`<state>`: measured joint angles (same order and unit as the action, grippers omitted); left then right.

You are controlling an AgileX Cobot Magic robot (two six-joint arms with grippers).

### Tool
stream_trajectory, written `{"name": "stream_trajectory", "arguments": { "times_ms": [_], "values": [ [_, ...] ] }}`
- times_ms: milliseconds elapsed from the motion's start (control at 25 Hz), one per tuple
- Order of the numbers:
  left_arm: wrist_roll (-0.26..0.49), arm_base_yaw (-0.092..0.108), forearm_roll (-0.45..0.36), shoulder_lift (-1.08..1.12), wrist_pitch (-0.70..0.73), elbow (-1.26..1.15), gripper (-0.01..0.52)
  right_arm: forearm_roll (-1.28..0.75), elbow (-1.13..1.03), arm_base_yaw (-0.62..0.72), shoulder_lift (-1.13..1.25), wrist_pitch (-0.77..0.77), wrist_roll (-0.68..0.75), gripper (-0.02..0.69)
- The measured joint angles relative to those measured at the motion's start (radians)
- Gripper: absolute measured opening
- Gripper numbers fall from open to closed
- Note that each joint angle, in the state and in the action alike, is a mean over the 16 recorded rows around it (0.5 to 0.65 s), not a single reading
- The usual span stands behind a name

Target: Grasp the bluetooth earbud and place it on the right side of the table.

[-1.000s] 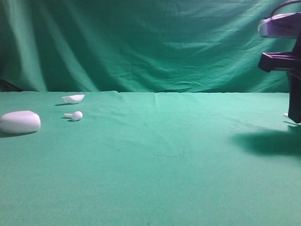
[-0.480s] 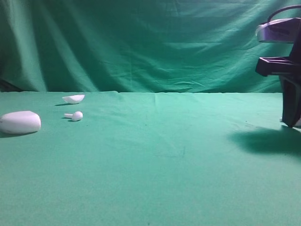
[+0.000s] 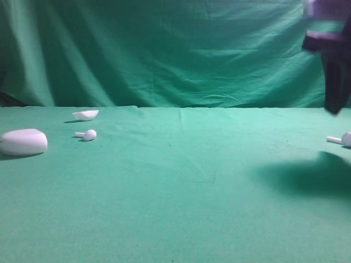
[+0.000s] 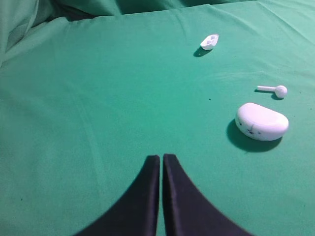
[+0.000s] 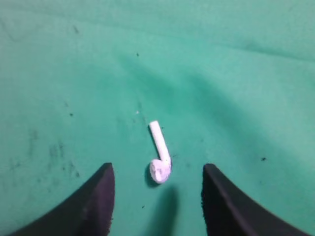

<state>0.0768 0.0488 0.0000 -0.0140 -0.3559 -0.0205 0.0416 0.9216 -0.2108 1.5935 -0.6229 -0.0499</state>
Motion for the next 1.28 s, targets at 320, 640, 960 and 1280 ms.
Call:
{"name": "stream_trajectory", "arguments": {
  "times_ms": [320,640,960,1280],
  "values": [
    [0.0,0.0,0.0,0.0,0.0,0.0,0.0,0.04,0.032,0.0,-0.305,-0.195,-0.015,0.11],
    [0.0,0.0,0.0,0.0,0.0,0.0,0.0,0.1,-0.016,0.0,-0.713,-0.328,-0.04,0.0],
    [0.0,0.0,0.0,0.0,0.0,0.0,0.0,0.135,-0.148,0.0,-1.125,-0.328,-0.05,0.0],
    [0.0,0.0,0.0,0.0,0.0,0.0,0.0,0.168,-0.241,0.0,-1.397,-0.289,-0.051,0.0]
  ]
}}
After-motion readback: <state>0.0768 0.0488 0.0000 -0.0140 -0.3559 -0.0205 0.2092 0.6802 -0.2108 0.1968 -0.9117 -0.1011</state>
